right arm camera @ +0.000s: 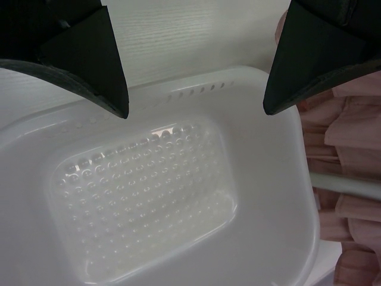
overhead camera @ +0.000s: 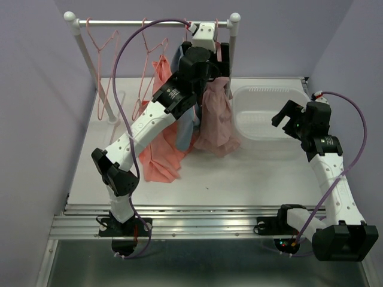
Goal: Remove the skirt from the hanger
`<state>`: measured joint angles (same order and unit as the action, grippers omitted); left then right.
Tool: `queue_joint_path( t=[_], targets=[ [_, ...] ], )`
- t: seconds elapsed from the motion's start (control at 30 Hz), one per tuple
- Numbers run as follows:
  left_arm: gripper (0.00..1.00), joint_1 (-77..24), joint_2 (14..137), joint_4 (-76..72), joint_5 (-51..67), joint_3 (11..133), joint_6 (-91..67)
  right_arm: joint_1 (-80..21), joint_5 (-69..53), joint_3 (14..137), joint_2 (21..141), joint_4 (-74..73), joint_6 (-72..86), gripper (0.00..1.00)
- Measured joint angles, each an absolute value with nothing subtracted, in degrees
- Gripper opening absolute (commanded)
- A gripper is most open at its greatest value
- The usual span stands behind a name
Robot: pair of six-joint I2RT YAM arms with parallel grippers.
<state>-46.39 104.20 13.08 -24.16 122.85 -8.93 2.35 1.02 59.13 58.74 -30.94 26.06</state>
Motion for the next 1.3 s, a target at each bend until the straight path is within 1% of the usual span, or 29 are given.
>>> queue_joint_path(
  t=[0.03,0.07,0.13,0.17,0.2,0.23,0.3,0.33,0.37,0.43,0.47,0.53,0.57,0.6,0.63,0.97,1.3],
  targets=[
    [0.88,-46.39,104.40,13.10,-24.43,122.85,-8.91,2.35,1.02,59.11,58.74,-30.92,25.96,1.00],
    [0.81,-46.39,104.64,13.10,-24.73,122.85,-8.99,2.35,1.02,59.09,58.70,-30.92,25.82,1.00],
    [0.78,-46.39,105.27,13.15,-25.34,122.93,-9.28,2.35,1.02,59.07,58.48,-30.92,25.69,1.00],
    [0.74,-46.39,106.04,13.15,-25.85,123.13,-9.30,2.35,1.02,59.05,58.33,-30.89,25.69,1.00],
    [0.67,-46.39,106.69,13.15,-26.15,123.17,-9.43,2.35,1.02,59.05,58.08,-30.89,25.67,1.00],
    [0.64,-46.39,107.20,13.17,-26.50,123.20,-9.52,2.35,1.02,59.02,57.78,-30.89,25.65,1.00],
    [0.61,-46.39,108.44,13.52,-26.94,123.20,-9.72,2.35,1.02,59.02,57.41,-30.89,25.58,1.00],
    [0.58,-46.39,108.95,13.65,-27.11,123.20,-9.76,2.35,1.02,59.02,57.23,-30.89,25.50,1.00],
    [0.51,-46.39,109.30,13.80,-27.11,123.20,-9.74,2.35,1.04,59.02,57.12,-30.87,25.47,1.00],
    [0.40,-46.39,109.84,13.87,-27.31,123.20,-9.87,2.35,1.04,58.96,57.04,-30.87,25.47,1.00],
    [0.32,-46.39,109.89,13.93,-27.57,123.20,-10.00,2.35,1.04,58.85,57.04,-30.83,25.45,1.00],
    [0.21,-46.39,109.89,13.50,-28.29,123.26,-10.04,2.35,1.04,58.37,57.01,-30.72,25.39,1.00],
    [0.09,-46.39,109.89,13.02,-28.64,123.48,-10.15,2.35,1.04,58.06,57.01,-30.79,25.32,1.00],
    [0.03,-46.39,109.89,12.69,-28.95,123.52,-10.17,2.35,1.04,57.95,57.04,-30.87,25.30,1.00],
    [0.00,-46.39,109.89,12.49,-29.32,123.57,-10.31,2.35,1.04,57.91,57.04,-30.87,25.28,1.00],
    [0.00,-46.39,109.86,11.57,-30.46,123.59,-9.87,2.35,0.97,57.91,57.01,-30.79,25.21,1.00],
    [0.00,-47.18,107.61,8.19,-33.34,123.57,-7.84,2.35,-2.07,57.12,56.97,-29.58,24.58,1.00]
  ],
)
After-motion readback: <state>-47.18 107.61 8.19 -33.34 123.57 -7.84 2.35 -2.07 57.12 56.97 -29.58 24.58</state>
